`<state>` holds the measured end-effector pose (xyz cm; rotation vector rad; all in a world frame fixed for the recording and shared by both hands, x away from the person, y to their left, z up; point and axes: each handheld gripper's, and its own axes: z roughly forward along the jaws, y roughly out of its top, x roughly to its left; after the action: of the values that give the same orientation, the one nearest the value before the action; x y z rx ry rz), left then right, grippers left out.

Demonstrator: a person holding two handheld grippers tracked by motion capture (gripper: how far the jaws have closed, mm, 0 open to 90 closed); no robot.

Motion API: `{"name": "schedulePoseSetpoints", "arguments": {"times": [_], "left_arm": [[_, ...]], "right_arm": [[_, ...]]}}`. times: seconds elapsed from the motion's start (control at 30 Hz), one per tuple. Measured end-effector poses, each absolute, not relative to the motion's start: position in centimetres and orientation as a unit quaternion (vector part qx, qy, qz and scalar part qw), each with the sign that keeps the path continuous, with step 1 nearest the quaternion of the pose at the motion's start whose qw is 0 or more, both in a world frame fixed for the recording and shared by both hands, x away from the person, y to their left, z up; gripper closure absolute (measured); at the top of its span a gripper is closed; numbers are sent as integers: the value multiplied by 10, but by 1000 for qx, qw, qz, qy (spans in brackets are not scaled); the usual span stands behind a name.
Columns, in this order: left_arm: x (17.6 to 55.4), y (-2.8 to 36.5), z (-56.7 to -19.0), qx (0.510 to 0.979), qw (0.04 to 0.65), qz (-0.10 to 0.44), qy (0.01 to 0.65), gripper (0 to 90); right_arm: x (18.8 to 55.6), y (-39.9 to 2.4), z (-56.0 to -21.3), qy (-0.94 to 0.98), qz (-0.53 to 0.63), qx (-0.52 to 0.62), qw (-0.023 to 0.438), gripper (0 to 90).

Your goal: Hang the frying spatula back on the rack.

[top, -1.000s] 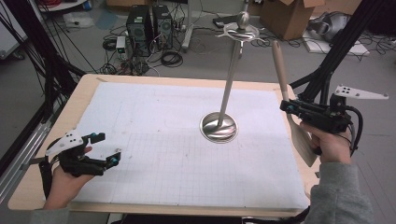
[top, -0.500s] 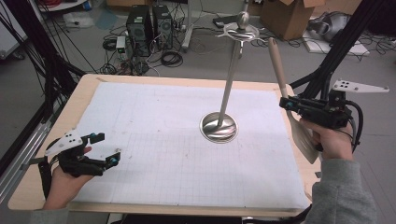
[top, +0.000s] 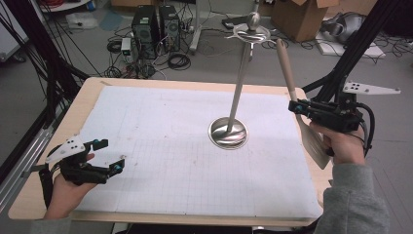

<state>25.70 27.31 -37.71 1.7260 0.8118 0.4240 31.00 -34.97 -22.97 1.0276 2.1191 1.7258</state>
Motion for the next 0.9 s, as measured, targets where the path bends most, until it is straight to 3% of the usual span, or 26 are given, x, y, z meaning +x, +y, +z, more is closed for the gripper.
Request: {"name": "schedulePoseSetpoints", "arguments": {"times": [0.9], "left_arm": [[257,274,-378,731,560,178,348,18]], "right_arm": [[317,-336,-233,733,575,346,106,784]]}}
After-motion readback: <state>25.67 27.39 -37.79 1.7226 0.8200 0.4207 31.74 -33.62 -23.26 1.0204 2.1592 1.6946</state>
